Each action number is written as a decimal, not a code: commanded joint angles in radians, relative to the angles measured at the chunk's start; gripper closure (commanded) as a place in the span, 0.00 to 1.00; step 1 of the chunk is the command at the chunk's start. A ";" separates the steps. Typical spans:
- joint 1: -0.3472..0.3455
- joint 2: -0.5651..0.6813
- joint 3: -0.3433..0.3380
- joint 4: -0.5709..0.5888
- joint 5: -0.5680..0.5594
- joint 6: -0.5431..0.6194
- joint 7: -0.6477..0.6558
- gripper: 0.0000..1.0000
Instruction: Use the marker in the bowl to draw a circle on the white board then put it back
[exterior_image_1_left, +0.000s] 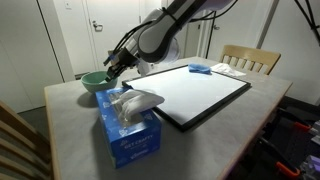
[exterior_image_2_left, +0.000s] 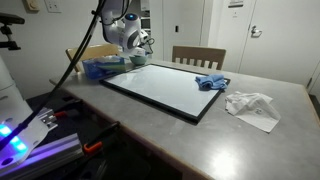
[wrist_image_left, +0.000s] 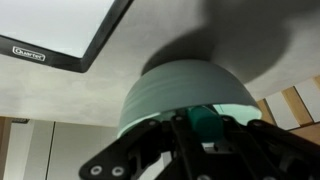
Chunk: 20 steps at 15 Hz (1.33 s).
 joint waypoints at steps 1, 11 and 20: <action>-0.019 0.013 0.017 0.011 -0.029 -0.033 -0.002 0.95; 0.039 -0.125 -0.016 0.027 -0.004 -0.234 -0.003 0.95; 0.200 -0.432 -0.209 0.048 0.048 -0.716 0.093 0.95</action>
